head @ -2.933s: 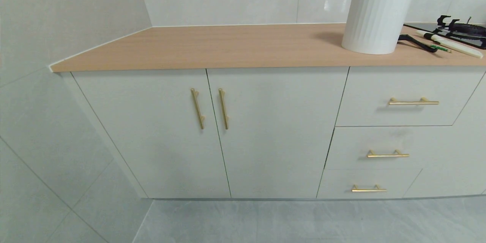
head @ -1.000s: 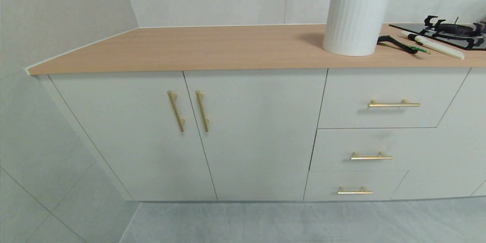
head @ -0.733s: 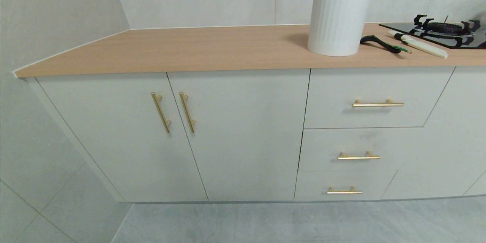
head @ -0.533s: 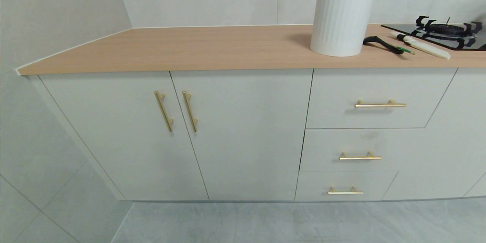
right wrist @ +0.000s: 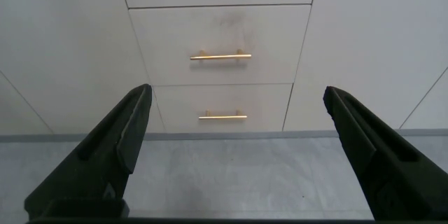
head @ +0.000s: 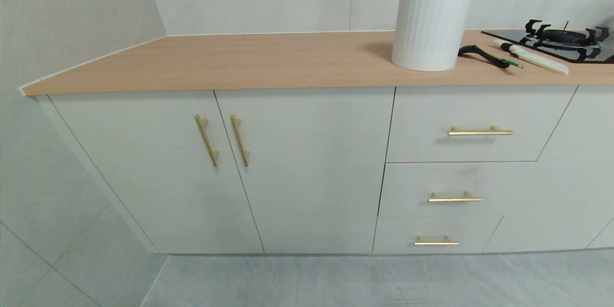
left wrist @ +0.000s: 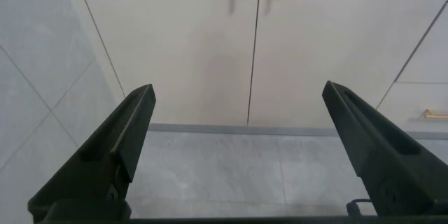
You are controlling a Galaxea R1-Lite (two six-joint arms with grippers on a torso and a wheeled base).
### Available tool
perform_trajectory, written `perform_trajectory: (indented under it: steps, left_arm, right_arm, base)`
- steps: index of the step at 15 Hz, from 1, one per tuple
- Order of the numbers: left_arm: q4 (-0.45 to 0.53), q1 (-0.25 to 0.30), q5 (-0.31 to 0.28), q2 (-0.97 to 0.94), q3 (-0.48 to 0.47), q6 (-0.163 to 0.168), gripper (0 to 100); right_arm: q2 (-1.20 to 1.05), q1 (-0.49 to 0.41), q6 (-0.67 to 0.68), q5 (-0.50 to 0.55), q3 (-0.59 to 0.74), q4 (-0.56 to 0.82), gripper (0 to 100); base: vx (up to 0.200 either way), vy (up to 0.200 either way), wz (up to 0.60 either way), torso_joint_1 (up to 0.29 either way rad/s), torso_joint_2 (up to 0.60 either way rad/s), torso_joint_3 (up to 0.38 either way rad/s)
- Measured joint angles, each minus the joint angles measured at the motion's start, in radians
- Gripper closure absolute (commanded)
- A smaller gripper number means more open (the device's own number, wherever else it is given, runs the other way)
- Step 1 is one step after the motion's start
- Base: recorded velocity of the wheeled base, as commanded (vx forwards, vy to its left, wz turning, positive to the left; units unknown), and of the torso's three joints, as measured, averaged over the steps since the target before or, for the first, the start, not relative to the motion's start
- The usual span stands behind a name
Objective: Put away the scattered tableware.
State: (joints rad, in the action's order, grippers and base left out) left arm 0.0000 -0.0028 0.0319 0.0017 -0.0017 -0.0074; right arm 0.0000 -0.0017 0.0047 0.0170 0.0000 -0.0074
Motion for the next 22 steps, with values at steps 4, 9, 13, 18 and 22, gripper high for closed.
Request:
perform_trajectory:
  steps: [4,9,13,18,22]
  left_arm:
    - [0.000,0.000,0.000,0.000,0.000,0.002,0]
    - [0.000,0.000,0.000,0.000,0.000,0.002,0]
    - [0.000,0.000,0.000,0.000,0.000,0.002,0]
    - [0.000,0.000,0.000,0.000,0.000,0.002,0]
    - [0.000,0.000,0.000,0.000,0.000,0.002,0]
  right_arm:
    - [0.000,0.000,-0.003,-0.001,0.000,0.000,0]
    - [0.001,0.000,-0.005,-0.004,0.000,-0.001,0]
    - [0.065,0.019,0.043,-0.017,-0.162,-0.001,0]
    - [0.471,0.068,0.033,-0.032,-0.316,-0.004,0]
    - [0.935,0.081,0.028,-0.070,-0.436,-0.077,0]
  base:
    - [0.000,0.000,0.00,0.000,0.00,0.000]
    - [0.000,0.000,0.00,0.000,0.00,0.000]
    - [0.000,0.000,0.00,0.000,0.00,0.000]
    - [0.000,0.000,0.00,0.000,0.00,0.000]
    - [0.000,0.000,0.00,0.000,0.00,0.000]
